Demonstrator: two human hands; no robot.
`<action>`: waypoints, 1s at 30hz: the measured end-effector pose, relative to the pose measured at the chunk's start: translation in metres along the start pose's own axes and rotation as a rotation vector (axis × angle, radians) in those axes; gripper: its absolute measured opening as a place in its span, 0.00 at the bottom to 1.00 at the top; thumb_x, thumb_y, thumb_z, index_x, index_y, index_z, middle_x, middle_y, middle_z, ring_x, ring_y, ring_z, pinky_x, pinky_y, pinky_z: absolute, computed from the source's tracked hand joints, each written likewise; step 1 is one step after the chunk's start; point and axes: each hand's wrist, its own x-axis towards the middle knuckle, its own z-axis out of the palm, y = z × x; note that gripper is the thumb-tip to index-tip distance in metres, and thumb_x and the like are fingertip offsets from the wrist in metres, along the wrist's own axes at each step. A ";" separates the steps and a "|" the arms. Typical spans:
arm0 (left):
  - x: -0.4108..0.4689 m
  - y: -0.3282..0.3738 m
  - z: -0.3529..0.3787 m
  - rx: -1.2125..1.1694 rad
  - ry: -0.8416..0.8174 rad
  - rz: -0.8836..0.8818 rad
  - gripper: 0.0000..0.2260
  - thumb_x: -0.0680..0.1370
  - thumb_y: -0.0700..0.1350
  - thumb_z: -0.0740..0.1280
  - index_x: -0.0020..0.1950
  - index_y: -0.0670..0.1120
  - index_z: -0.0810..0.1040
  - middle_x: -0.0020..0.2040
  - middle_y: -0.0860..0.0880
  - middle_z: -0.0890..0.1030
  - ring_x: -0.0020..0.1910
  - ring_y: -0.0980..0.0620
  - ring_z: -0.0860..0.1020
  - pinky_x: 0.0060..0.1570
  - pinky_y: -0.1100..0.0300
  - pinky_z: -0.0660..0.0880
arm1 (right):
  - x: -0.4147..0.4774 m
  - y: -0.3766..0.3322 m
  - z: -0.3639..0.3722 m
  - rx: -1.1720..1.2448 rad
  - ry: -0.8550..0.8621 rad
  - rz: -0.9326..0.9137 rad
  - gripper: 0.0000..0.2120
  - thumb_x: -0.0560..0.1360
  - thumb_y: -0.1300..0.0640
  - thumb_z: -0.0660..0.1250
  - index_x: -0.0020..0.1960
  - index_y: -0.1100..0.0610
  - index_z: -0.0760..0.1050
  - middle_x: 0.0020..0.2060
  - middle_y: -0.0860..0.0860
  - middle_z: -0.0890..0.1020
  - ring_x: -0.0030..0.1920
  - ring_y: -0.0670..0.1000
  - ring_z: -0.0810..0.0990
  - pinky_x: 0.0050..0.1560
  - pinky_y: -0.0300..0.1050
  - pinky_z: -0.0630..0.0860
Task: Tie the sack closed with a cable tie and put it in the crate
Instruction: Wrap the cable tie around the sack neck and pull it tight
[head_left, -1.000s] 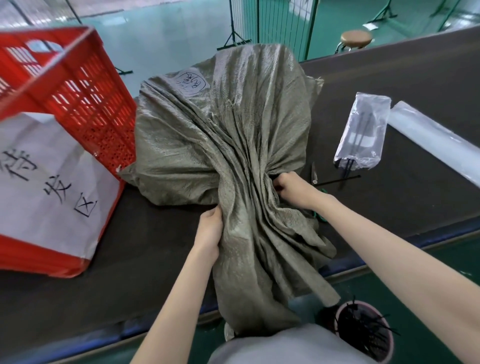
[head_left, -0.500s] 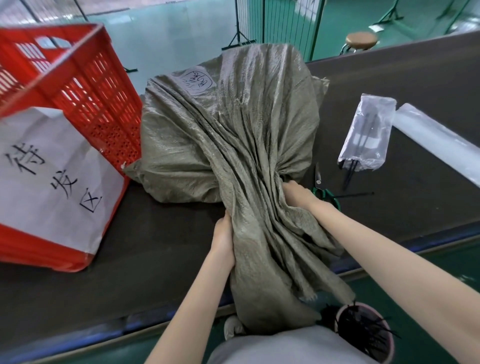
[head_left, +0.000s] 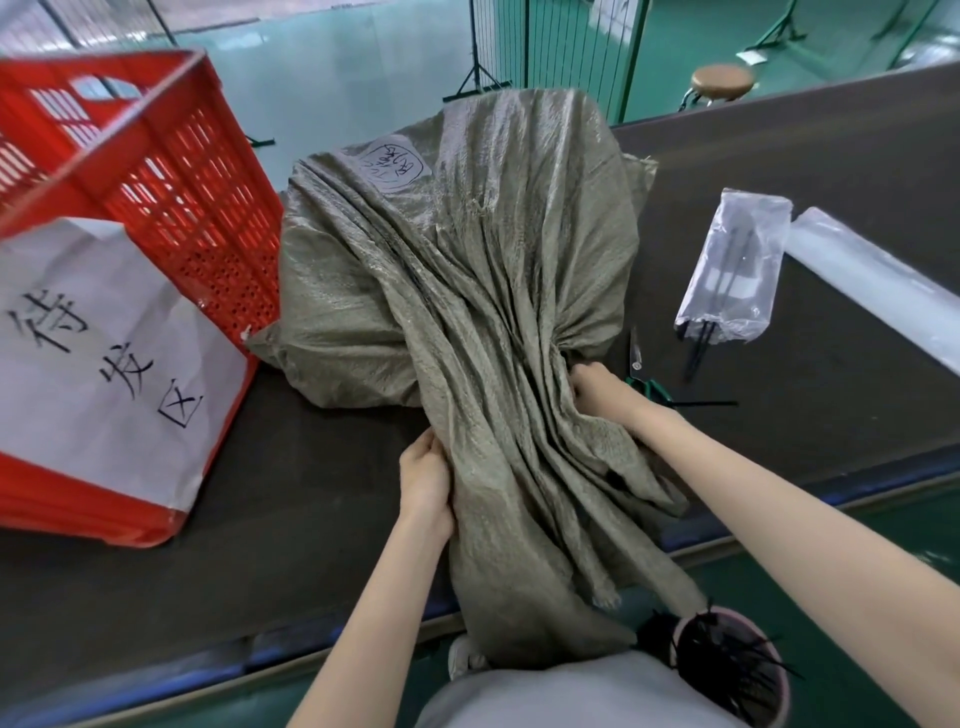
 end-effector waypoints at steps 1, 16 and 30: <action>0.004 -0.001 -0.004 0.003 0.031 0.007 0.14 0.82 0.36 0.55 0.48 0.43 0.80 0.49 0.42 0.84 0.54 0.42 0.81 0.59 0.47 0.76 | -0.001 0.002 -0.001 0.004 0.021 -0.004 0.13 0.73 0.57 0.64 0.50 0.68 0.75 0.51 0.67 0.79 0.54 0.65 0.79 0.51 0.55 0.73; 0.035 0.053 -0.056 0.079 0.224 0.547 0.11 0.83 0.40 0.55 0.48 0.42 0.75 0.33 0.50 0.83 0.24 0.59 0.78 0.29 0.69 0.74 | -0.012 0.031 -0.048 0.302 0.269 0.000 0.08 0.71 0.56 0.72 0.35 0.57 0.80 0.28 0.56 0.79 0.30 0.50 0.74 0.36 0.43 0.70; 0.018 0.097 -0.030 0.083 0.079 0.780 0.06 0.79 0.38 0.64 0.48 0.44 0.80 0.32 0.54 0.83 0.29 0.59 0.76 0.36 0.67 0.75 | -0.015 0.027 -0.057 0.877 0.179 0.087 0.08 0.73 0.60 0.69 0.37 0.63 0.77 0.18 0.45 0.70 0.20 0.44 0.61 0.21 0.34 0.55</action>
